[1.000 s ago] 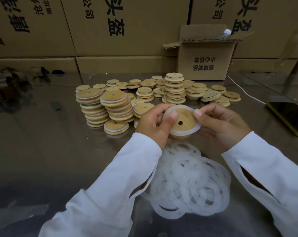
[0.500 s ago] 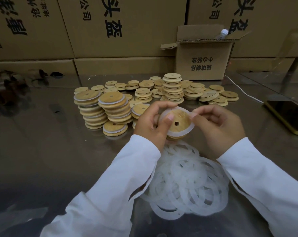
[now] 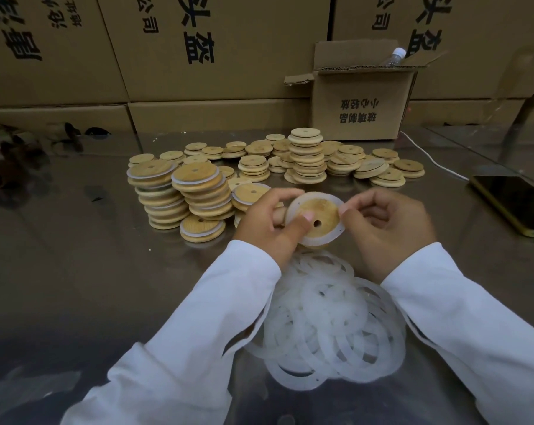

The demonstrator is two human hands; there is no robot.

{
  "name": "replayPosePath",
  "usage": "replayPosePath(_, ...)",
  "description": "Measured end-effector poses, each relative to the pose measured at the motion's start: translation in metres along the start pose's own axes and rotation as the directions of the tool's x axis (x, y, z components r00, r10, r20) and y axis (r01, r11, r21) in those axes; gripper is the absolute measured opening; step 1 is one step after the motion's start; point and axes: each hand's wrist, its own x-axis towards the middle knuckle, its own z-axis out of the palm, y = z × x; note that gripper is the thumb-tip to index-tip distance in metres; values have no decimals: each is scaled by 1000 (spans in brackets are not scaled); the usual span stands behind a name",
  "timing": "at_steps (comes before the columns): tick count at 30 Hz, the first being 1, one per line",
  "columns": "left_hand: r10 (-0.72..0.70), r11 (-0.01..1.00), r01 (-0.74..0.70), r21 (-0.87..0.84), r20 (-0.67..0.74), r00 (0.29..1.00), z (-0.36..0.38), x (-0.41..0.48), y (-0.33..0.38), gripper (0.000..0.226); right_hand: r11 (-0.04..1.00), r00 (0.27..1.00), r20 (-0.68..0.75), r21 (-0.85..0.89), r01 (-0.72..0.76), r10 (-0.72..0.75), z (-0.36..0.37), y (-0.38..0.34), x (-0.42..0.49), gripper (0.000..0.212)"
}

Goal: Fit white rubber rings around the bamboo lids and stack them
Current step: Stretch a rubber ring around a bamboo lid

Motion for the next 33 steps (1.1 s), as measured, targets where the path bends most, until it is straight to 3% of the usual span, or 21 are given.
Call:
replayPosePath(5,16,999,-17,35,35,999,-1,-1,-4,13,974,981,100,-133,181,-169,0,-4,-3,17)
replayPosePath(13,31,996,-28,-82,36,999,-5,1,-3,16,994,988,114,-8,105,-104,-4,-2,4,18)
replayPosePath(20,-139,895,152,-420,61,988,-5,4,-2,11,986,986,102,118,117,-129,-6,-6,6,19)
replayPosePath(29,-235,868,209,-451,0,972,3,3,1,7,962,999,-4,268,43,-44,6,-1,-5,12)
replayPosePath(33,-243,865,209,-457,-17,970,5,3,4,4,967,1000,-29,255,5,3,9,1,-5,16)
